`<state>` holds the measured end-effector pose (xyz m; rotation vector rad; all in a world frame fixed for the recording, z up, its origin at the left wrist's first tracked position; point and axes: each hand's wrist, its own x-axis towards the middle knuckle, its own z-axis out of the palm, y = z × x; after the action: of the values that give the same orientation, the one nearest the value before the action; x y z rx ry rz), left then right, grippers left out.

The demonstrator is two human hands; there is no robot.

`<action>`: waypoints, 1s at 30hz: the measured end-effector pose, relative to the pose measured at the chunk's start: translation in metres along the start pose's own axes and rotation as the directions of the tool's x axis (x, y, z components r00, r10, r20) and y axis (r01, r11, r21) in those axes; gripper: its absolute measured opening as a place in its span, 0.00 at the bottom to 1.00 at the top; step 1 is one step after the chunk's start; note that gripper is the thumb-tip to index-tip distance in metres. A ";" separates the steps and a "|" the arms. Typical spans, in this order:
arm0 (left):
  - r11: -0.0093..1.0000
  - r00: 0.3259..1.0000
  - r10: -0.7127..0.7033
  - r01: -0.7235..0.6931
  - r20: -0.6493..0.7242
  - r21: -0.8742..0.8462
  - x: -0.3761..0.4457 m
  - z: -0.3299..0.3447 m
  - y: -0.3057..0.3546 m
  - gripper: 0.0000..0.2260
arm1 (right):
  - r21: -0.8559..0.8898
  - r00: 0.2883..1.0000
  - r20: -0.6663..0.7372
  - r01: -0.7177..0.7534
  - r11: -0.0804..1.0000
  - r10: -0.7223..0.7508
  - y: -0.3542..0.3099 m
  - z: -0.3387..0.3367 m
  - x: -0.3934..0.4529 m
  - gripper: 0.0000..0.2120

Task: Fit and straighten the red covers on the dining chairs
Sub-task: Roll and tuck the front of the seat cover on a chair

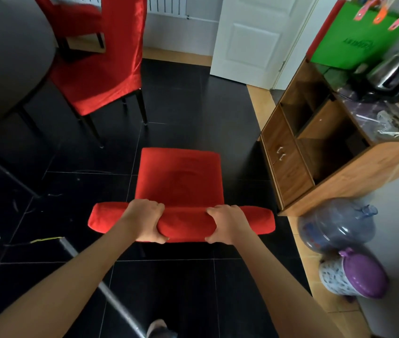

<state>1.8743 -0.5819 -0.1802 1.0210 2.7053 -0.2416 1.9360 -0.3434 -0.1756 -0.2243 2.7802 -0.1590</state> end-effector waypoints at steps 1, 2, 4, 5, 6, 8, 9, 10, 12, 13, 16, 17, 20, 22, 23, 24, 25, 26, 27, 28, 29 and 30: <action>1.000 1.000 -0.006 0.006 -0.004 -0.008 0.007 -0.002 0.002 0.28 | -0.001 1.000 0.002 -0.002 1.000 0.002 0.007 -0.002 0.004 0.33; 1.000 1.000 -0.011 0.011 -0.007 -0.016 0.015 -0.003 0.004 0.28 | -0.001 1.000 0.004 0.000 1.000 0.000 0.015 -0.005 0.009 0.33; 1.000 1.000 -0.019 0.019 -0.001 -0.024 0.028 -0.008 0.009 0.27 | -0.005 1.000 0.004 0.015 1.000 -0.015 0.031 -0.009 0.017 0.33; 0.999 1.000 -0.024 0.024 0.003 -0.025 0.034 -0.010 0.011 0.26 | -0.012 1.000 0.003 0.024 1.000 -0.024 0.038 -0.011 0.021 0.33; 0.999 1.000 -0.031 0.031 0.006 -0.025 0.040 -0.013 0.014 0.26 | -0.020 0.999 0.003 0.034 0.999 -0.034 0.046 -0.013 0.025 0.32; 0.998 0.998 -0.059 0.059 0.009 -0.034 0.054 -0.018 0.020 0.26 | -0.029 0.999 0.012 0.053 0.998 -0.052 0.061 -0.020 0.033 0.32; 0.996 0.997 -0.077 0.077 0.009 -0.041 0.061 -0.021 0.023 0.26 | -0.027 0.998 0.013 0.061 0.998 -0.061 0.069 -0.024 0.038 0.32; 0.994 0.995 -0.097 0.097 0.008 -0.051 0.069 -0.024 0.026 0.26 | -0.025 0.997 0.013 0.071 0.997 -0.071 0.078 -0.028 0.044 0.32; 0.987 0.990 -0.141 0.142 0.007 -0.073 0.083 -0.028 0.033 0.26 | -0.034 0.994 0.027 0.105 0.994 -0.104 0.095 -0.035 0.055 0.32; 0.984 0.987 -0.161 0.161 0.003 -0.078 0.089 -0.029 0.036 0.25 | -0.048 0.991 0.033 0.128 0.991 -0.127 0.103 -0.038 0.060 0.32; 0.966 0.972 -0.235 0.236 0.022 -0.103 0.106 -0.034 0.044 0.25 | -0.078 0.982 0.039 0.188 0.979 -0.186 0.127 -0.044 0.076 0.32; 0.959 0.965 -0.262 0.263 0.025 -0.102 0.110 -0.035 0.046 0.25 | -0.076 0.979 0.023 0.205 0.976 -0.204 0.133 -0.045 0.081 0.33; 0.930 0.938 -0.342 0.347 0.060 -0.122 0.125 -0.042 0.051 0.27 | -0.053 0.965 0.003 0.260 0.964 -0.261 0.150 -0.049 0.097 0.32; 0.903 0.916 -0.394 0.402 0.082 -0.152 0.136 -0.046 0.053 0.27 | -0.037 0.955 -0.004 0.297 0.954 -0.297 0.159 -0.055 0.108 0.27; 0.890 0.905 -0.415 0.426 0.097 -0.164 0.141 -0.048 0.055 0.27 | -0.037 0.950 -0.008 0.312 0.949 -0.312 0.161 -0.059 0.113 0.24; 0.880 0.896 -0.431 0.444 0.110 -0.169 0.145 -0.051 0.055 0.27 | -0.039 0.947 -0.006 0.322 0.946 -0.322 0.163 -0.062 0.117 0.22; 0.871 0.887 -0.447 0.462 0.118 -0.169 0.148 -0.053 0.056 0.27 | -0.040 0.944 0.001 0.331 0.943 -0.331 0.165 -0.064 0.121 0.22; 0.864 0.880 -0.459 0.475 0.126 -0.166 0.151 -0.054 0.056 0.27 | -0.041 0.940 0.007 0.341 0.939 -0.341 0.167 -0.065 0.123 0.22; 0.863 0.877 -0.461 0.478 0.133 -0.160 0.152 -0.056 0.056 0.26 | -0.040 0.936 0.005 0.352 0.935 -0.353 0.169 -0.064 0.125 0.22; 0.866 0.878 -0.457 0.476 0.140 -0.156 0.153 -0.056 0.056 0.26 | -0.036 0.930 -0.005 0.366 0.930 -0.366 0.171 -0.064 0.126 0.22; 0.868 0.880 -0.452 0.471 0.142 -0.157 0.154 -0.055 0.056 0.26 | -0.036 0.924 -0.018 0.382 0.923 -0.383 0.172 -0.063 0.127 0.23; 0.869 0.882 -0.449 0.468 0.144 -0.160 0.153 -0.054 0.056 0.26 | -0.045 0.917 -0.026 0.396 0.917 -0.398 0.172 -0.063 0.127 0.23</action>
<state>1.7916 -0.4314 -0.1752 0.2882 2.7701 -0.1061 1.7724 -0.1916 -0.1823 -0.8050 2.7382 -0.2096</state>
